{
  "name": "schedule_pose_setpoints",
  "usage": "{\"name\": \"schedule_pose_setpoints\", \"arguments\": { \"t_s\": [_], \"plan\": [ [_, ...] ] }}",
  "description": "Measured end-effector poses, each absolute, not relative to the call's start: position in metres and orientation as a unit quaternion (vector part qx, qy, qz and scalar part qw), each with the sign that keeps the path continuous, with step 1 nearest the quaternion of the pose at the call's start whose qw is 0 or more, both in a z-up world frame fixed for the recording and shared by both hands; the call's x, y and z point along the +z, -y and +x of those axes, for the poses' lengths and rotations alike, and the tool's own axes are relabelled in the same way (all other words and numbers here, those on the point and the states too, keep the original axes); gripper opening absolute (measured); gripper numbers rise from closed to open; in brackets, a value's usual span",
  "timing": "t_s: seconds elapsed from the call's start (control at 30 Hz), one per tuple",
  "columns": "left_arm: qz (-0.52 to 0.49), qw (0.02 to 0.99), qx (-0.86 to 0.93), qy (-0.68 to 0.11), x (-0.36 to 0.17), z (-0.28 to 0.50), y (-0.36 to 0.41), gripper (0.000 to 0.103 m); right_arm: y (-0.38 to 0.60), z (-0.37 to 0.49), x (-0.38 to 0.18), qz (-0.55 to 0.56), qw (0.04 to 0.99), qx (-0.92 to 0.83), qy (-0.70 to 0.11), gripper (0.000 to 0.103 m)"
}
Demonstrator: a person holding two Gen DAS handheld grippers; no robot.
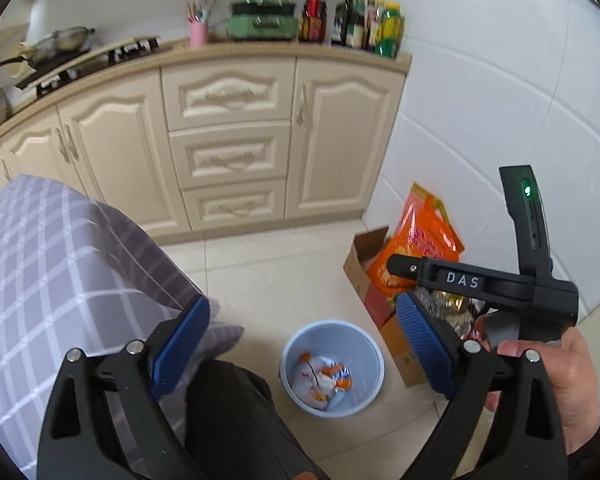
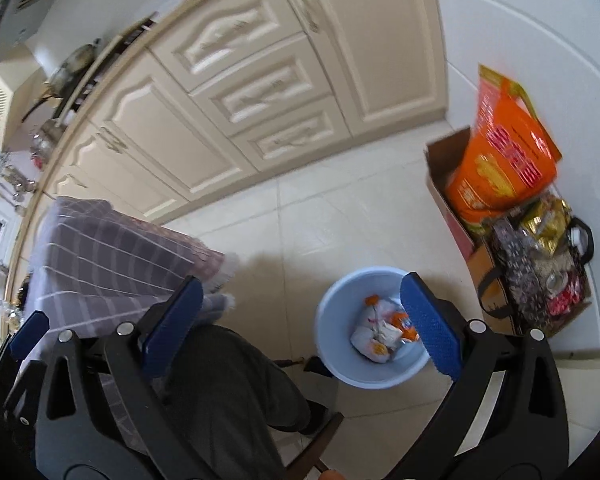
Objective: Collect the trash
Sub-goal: 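Return both tools to the table over the remaining trash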
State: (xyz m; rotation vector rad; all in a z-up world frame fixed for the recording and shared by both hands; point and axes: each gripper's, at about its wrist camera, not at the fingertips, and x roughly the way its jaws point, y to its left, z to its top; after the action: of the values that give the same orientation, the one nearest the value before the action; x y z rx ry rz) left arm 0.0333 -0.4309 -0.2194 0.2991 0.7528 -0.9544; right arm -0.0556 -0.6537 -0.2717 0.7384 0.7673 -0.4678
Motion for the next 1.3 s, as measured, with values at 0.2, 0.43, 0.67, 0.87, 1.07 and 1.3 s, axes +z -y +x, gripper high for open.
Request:
{"name": "schedule_pose_setpoints", "arguments": {
  "t_s": [0.2, 0.43, 0.67, 0.87, 1.07, 1.3],
  "plan": [
    [0.119, 0.837, -0.428, -0.320, -0.185, 0.041, 0.398, 0.094, 0.626, -0.034, -0.230, 0.318, 0.864, -0.191, -0.340, 0.097],
    [0.091, 0.868, -0.387, -0.297, -0.160, 0.058, 0.347, 0.094, 0.585, -0.003, -0.188, 0.284, 0.892, -0.144, -0.321, 0.097],
    [0.072, 0.902, -0.327, -0.271, -0.137, 0.079, 0.283, 0.094, 0.532, 0.034, -0.151, 0.246, 0.915, -0.089, -0.308, 0.097],
    [0.052, 0.927, -0.269, -0.256, -0.124, 0.099, 0.225, 0.094, 0.481, 0.071, -0.129, 0.210, 0.928, -0.045, -0.305, 0.097],
    [0.035, 0.944, -0.207, -0.255, -0.121, 0.124, 0.170, 0.094, 0.427, 0.110, -0.119, 0.173, 0.933, -0.004, -0.315, 0.097],
    [0.014, 0.950, -0.134, -0.282, -0.138, 0.166, 0.107, 0.094, 0.374, 0.155, -0.129, 0.147, 0.930, 0.034, -0.335, 0.097]
  ]
}}
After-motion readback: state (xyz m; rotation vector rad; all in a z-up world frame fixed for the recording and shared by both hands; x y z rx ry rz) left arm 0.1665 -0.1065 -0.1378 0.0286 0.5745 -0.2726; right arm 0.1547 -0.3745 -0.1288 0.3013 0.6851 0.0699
